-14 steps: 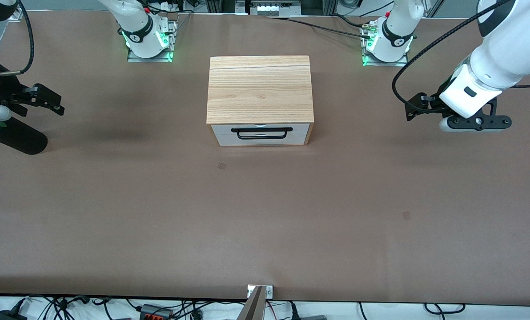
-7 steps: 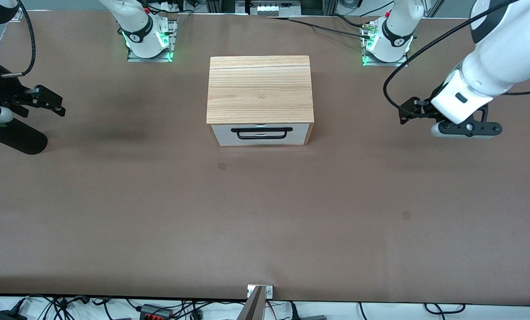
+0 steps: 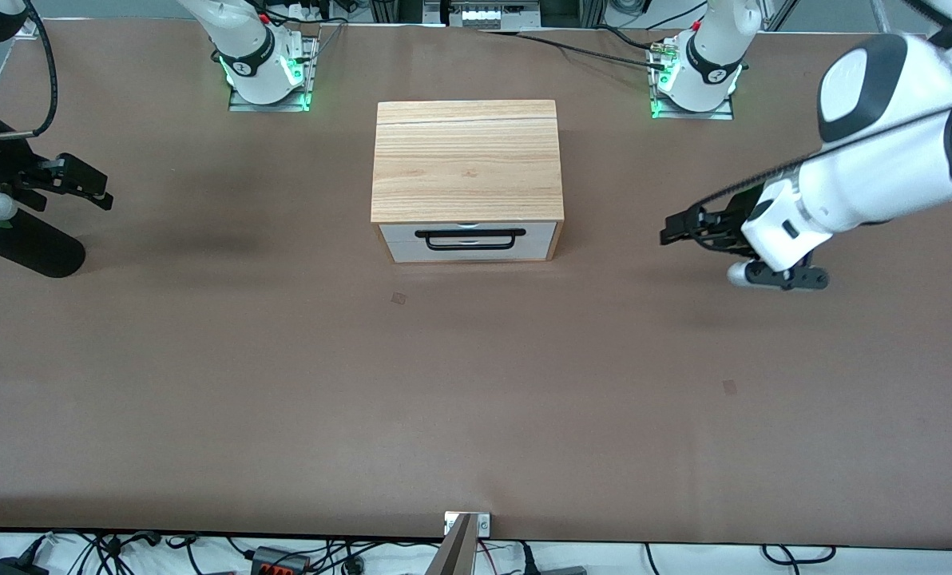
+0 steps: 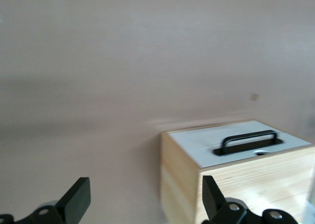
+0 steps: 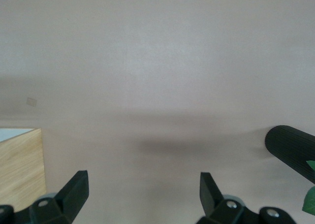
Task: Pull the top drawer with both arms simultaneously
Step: 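Move the left gripper while the right gripper moves toward the drawer handle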
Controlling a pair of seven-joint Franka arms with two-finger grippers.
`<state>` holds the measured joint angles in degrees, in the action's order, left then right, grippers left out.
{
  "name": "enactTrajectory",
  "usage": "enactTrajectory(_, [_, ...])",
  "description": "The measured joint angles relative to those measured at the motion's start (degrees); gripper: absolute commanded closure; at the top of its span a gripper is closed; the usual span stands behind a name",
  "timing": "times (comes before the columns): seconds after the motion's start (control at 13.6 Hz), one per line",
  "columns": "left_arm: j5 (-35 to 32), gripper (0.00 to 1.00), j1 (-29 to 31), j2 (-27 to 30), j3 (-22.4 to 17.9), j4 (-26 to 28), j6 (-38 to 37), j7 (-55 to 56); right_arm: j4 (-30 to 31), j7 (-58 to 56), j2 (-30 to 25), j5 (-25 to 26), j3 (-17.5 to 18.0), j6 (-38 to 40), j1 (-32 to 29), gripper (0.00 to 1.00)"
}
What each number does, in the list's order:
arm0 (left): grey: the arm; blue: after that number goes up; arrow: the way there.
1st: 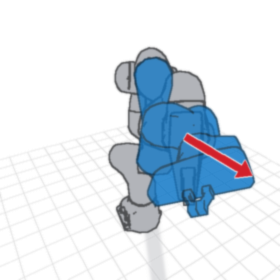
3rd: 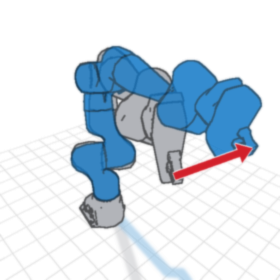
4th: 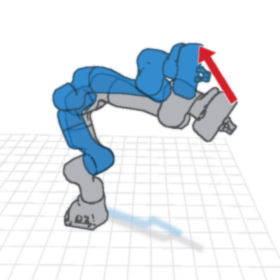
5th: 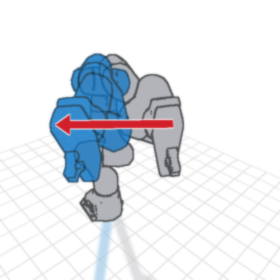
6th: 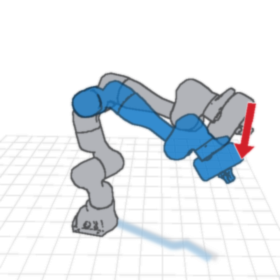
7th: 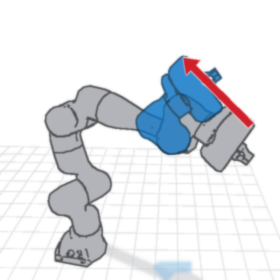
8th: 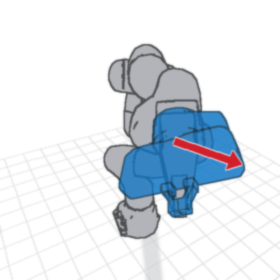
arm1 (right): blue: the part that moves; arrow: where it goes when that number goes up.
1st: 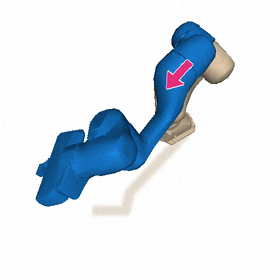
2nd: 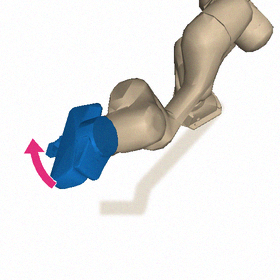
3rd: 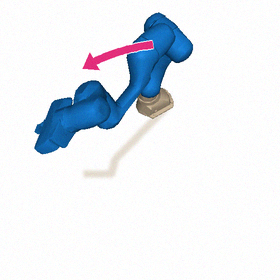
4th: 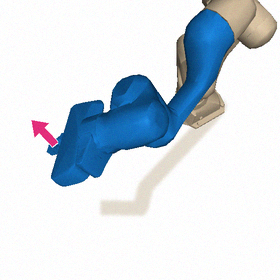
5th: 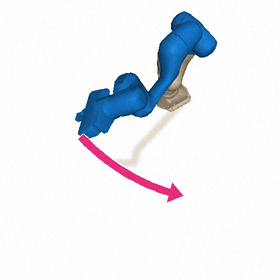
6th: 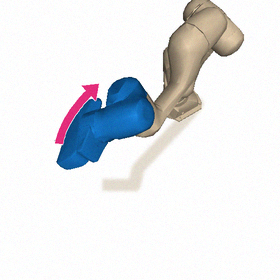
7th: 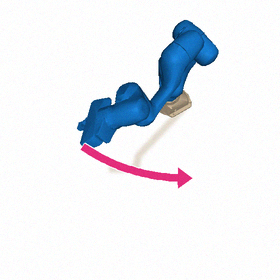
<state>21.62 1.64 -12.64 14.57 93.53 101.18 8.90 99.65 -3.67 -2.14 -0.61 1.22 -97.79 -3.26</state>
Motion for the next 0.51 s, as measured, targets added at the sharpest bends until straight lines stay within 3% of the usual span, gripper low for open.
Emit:
enactTrajectory(0.29, [4.62, 0.00, -1.14, -3.61, 0.33, -0.13, 3.65, -1.91, 0.02, 0.04, 1.81, -0.19, 0.00, -0.77, -0.09, 0.00])
enactTrajectory(0.51, [7.71, 0.00, -2.50, -5.92, 0.40, -0.18, 6.31, -3.03, 0.04, 0.01, 6.48, -2.16, 0.25, -0.98, -0.02, 0.00])
